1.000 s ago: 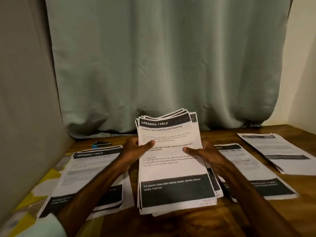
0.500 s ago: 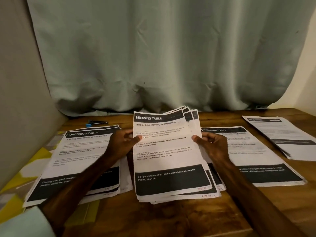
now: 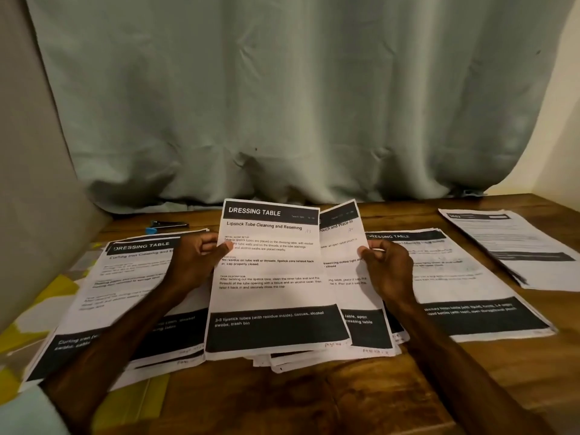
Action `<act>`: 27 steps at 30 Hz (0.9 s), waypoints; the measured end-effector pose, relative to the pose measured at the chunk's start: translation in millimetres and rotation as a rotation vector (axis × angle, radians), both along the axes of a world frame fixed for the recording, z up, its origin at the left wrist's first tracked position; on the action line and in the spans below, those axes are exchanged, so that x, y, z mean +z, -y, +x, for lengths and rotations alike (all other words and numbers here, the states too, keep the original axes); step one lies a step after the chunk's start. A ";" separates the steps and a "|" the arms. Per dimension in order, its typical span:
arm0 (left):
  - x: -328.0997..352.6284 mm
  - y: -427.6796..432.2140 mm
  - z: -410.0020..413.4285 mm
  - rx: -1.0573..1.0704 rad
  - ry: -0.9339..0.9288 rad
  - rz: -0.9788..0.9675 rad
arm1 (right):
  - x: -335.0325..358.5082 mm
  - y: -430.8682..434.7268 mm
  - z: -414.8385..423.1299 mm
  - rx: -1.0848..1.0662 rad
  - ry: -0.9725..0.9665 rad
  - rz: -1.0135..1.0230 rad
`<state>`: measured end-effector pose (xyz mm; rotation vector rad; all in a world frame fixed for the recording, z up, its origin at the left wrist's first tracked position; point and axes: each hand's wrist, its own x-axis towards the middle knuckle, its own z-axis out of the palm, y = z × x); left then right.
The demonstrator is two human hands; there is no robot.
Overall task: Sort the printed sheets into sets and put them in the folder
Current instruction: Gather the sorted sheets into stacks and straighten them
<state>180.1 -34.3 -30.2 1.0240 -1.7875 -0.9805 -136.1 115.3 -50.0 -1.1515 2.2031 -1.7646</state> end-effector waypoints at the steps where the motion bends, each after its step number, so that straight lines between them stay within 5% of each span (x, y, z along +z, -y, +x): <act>1: -0.4 -0.4 -0.1 -0.005 -0.004 0.005 | -0.1 -0.4 -0.2 -0.001 -0.005 0.004; 9: 2.2 -8.8 -5.5 -0.030 -0.110 0.080 | 8.6 -9.7 11.1 -0.040 -0.090 -0.059; 17: 15.3 -23.5 -17.6 -0.047 -0.389 0.193 | 31.9 -13.2 44.8 0.367 0.381 -0.285; 27: 20.0 -14.1 -11.9 0.016 -0.340 0.295 | 32.4 -15.7 45.4 0.465 0.486 -0.134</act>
